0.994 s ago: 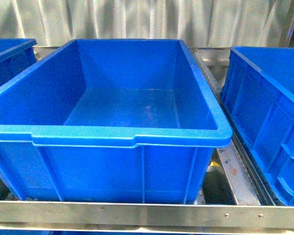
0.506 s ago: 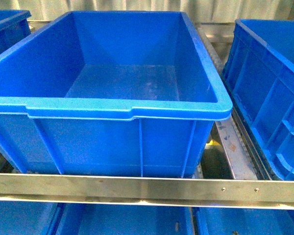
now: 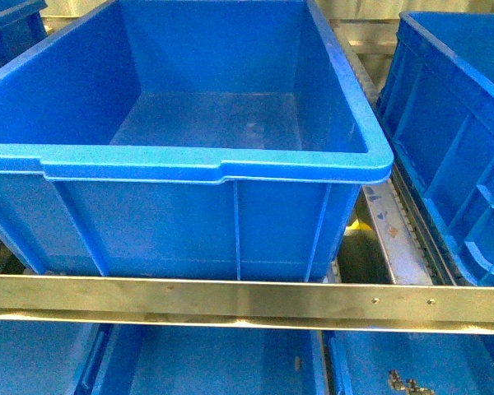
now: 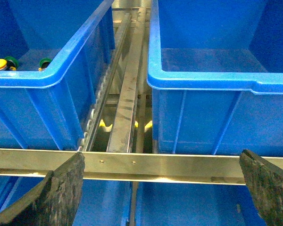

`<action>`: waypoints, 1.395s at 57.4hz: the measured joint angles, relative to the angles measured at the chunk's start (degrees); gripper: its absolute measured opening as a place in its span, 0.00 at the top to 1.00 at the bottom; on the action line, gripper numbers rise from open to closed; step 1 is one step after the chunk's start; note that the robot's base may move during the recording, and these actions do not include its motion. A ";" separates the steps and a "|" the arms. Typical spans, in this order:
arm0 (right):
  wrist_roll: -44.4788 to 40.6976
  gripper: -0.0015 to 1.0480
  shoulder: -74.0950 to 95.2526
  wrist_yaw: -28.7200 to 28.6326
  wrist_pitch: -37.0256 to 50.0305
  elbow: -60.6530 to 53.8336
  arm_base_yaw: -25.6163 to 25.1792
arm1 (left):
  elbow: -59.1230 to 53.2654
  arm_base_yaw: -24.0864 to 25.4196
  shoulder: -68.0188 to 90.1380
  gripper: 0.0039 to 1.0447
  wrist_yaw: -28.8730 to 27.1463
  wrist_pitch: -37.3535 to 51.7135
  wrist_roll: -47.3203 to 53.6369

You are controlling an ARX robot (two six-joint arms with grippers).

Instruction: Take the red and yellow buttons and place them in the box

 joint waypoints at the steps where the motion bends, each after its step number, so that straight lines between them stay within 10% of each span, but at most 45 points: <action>1: 0.17 0.24 -0.44 -0.37 0.07 -0.28 0.02 | 0.00 0.00 0.00 0.07 0.00 0.00 0.00; 9: 1.81 0.04 -9.09 -5.35 1.62 -6.60 1.03 | 0.00 0.00 0.00 0.07 0.00 0.00 0.00; 33: 9.99 0.07 -45.44 -7.13 5.92 -33.94 8.81 | 0.00 0.00 0.00 0.07 0.00 0.00 0.02; 41: 4.33 0.27 -55.98 5.35 14.67 -46.10 13.18 | 0.00 0.00 0.00 0.07 -0.02 0.00 0.02; 65: 1.27 0.94 -81.66 6.40 12.26 -70.01 14.27 | 0.00 0.00 0.00 0.07 -0.02 0.00 0.00; 80: 1.03 0.96 -86.47 6.40 12.13 -74.42 14.36 | 0.00 0.00 0.00 0.07 -0.02 0.00 0.00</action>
